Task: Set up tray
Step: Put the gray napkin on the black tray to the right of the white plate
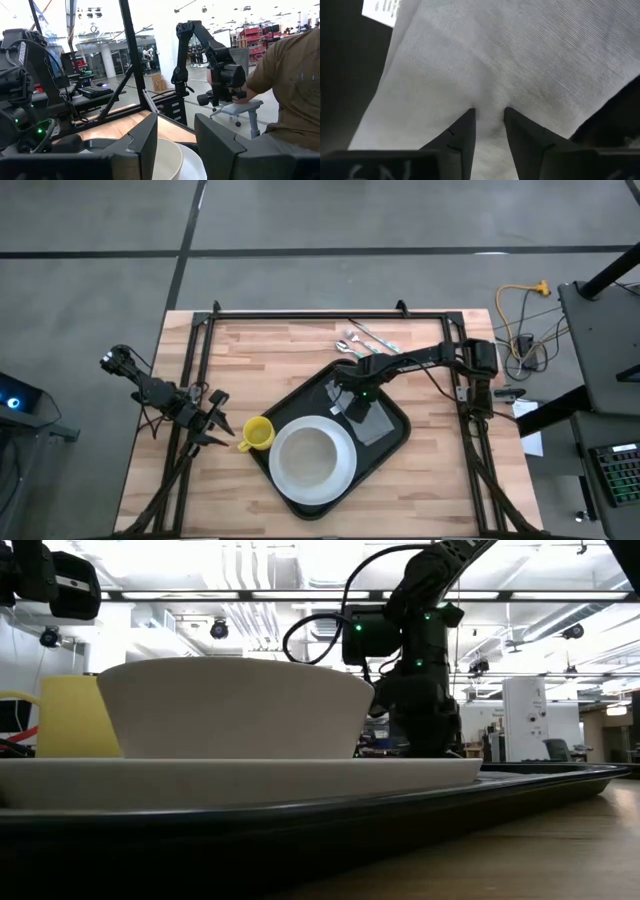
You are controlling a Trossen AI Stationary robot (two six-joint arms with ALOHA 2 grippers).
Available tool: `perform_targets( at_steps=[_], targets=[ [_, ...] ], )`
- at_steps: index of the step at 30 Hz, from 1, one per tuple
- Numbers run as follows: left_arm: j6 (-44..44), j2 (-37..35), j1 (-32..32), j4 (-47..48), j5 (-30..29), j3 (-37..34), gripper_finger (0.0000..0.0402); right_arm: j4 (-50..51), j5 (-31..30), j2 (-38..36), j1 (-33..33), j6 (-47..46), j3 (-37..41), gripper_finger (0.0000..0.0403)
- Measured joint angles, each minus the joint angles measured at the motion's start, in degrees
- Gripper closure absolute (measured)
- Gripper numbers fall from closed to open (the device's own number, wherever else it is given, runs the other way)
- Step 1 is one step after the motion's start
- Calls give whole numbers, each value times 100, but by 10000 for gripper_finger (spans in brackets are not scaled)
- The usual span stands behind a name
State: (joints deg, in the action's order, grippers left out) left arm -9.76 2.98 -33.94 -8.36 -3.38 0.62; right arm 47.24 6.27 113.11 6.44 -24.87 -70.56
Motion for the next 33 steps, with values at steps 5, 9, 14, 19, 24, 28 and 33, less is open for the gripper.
perform_targets(
  at_steps=[5,9,14,19,24,28,33],
  targets=[
    [0,0,0,2,0,0,285,37,-20,-85,-4,283,6,310],
    [1,0,-1,3,0,0,285,65,-21,-203,-15,307,30,315],
    [2,0,0,2,0,0,285,208,-9,-227,-22,670,35,320],
    [0,0,0,4,0,0,285,280,-11,-227,-22,1074,41,321],
    [0,0,0,4,0,0,285,414,-22,-227,-22,1203,-9,316],
    [1,0,0,4,0,0,285,737,-44,-209,-22,1183,-136,314],
    [0,0,-1,3,0,0,285,747,-61,-207,-22,1177,-256,322]
  ],
)
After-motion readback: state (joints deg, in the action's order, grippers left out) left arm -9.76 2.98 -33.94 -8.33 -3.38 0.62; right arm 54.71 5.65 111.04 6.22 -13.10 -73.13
